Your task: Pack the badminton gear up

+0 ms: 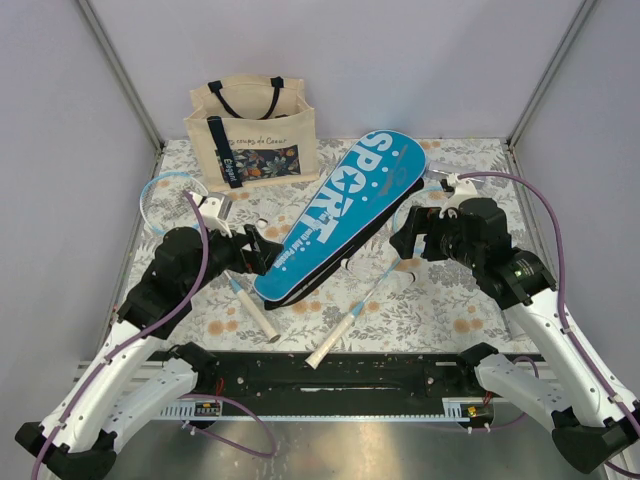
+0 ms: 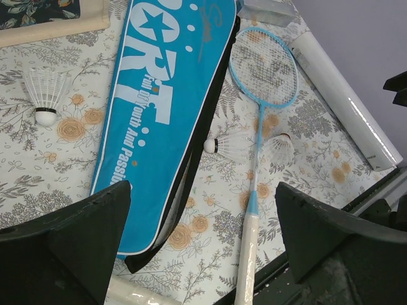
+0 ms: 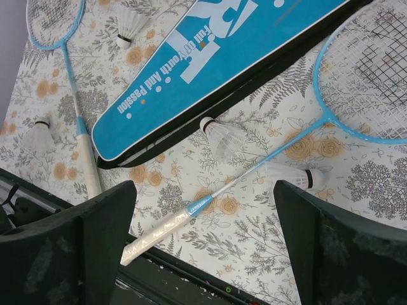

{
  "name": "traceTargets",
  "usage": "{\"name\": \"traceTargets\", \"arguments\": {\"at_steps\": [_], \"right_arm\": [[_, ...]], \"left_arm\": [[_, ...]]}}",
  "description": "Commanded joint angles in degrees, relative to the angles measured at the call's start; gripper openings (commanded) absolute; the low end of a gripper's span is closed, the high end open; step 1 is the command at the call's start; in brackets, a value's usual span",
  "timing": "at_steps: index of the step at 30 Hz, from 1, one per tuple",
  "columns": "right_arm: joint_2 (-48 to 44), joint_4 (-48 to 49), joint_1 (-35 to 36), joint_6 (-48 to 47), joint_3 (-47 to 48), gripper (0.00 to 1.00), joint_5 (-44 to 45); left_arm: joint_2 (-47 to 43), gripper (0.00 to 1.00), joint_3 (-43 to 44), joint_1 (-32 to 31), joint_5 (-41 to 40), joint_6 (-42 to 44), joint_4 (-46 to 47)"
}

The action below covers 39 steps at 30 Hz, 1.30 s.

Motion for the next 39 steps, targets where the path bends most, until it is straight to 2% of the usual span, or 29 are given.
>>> {"name": "traceTargets", "arguments": {"at_steps": [1,5,8,11,14,16,19,22,28,35,39], "right_arm": [[-0.8,3.3,0.4,0.4,0.4,0.99,-0.5],[-0.4,5.5,0.4,0.5,0.6,0.99,2.3],[1.2,7.9,0.4,-3.9,2.0,0.99,7.9],[3.8,12.5,0.4,-13.1,1.7,0.99,17.0],[8.4,18.6,0.4,-26.7,0.1,0.99,27.5],[14.3,20.8,0.4,-34.2,0.5,0.99,36.3],[23.7,20.7,-1.7,-41.7,2.6,0.99,44.4],[31.2,15.2,-4.7,-45.4,5.3,0.99,44.7],[39.9,8.1,-12.1,-48.0,9.2,0.99,43.1],[46.1,5.0,-18.7,-48.3,10.7,0.99,41.6],[47.3,4.5,-21.8,-48.0,10.6,0.99,35.9]], "left_arm": [[-0.7,0.99,0.0,-0.2,0.6,0.3,2.8],[-0.4,0.99,0.2,-0.2,0.8,0.2,2.8],[-0.1,0.99,0.2,-0.1,1.0,0.1,2.8],[-0.1,0.99,0.1,-0.1,1.4,-0.1,3.1],[-0.5,0.99,0.0,-0.2,1.4,0.0,3.0],[-1.1,0.99,-0.1,-0.2,1.5,0.1,3.0],[-2.2,0.99,-0.5,-0.2,1.2,-0.2,3.0],[-2.4,0.99,-0.8,-0.3,1.2,-0.2,2.9],[-2.3,0.99,-0.6,-0.7,0.9,0.0,2.8],[-1.8,0.99,-0.5,-0.7,0.1,0.4,2.6],[-1.0,0.99,-0.4,-0.7,0.2,0.3,2.4]]}}
